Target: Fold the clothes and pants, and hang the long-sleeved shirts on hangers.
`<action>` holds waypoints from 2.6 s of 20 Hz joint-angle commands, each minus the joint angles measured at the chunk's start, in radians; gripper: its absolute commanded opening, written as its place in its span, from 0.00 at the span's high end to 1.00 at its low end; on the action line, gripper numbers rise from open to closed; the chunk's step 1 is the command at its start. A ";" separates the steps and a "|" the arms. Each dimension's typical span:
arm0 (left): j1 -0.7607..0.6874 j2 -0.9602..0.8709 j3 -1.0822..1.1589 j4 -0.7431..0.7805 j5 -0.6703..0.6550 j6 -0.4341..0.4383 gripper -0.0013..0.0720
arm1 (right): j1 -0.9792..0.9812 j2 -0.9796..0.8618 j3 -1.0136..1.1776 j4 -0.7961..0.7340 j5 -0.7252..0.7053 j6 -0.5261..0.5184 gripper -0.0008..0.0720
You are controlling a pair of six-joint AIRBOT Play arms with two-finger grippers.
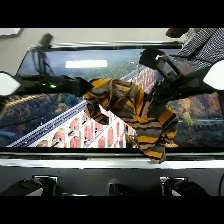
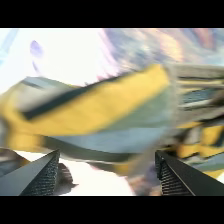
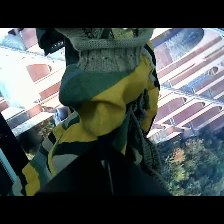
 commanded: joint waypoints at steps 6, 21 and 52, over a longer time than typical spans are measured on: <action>0.111 0.026 -0.043 0.001 -0.229 0.554 0.07 | 0.000 0.002 0.000 0.012 0.012 -0.155 0.96; -0.009 -0.087 -0.055 -0.011 -0.225 0.974 0.07 | 0.000 -0.013 0.000 0.116 0.112 -0.285 0.96; 0.032 0.190 -0.050 0.067 -0.289 0.837 0.96 | -0.001 0.218 0.003 -0.279 -0.028 0.003 0.27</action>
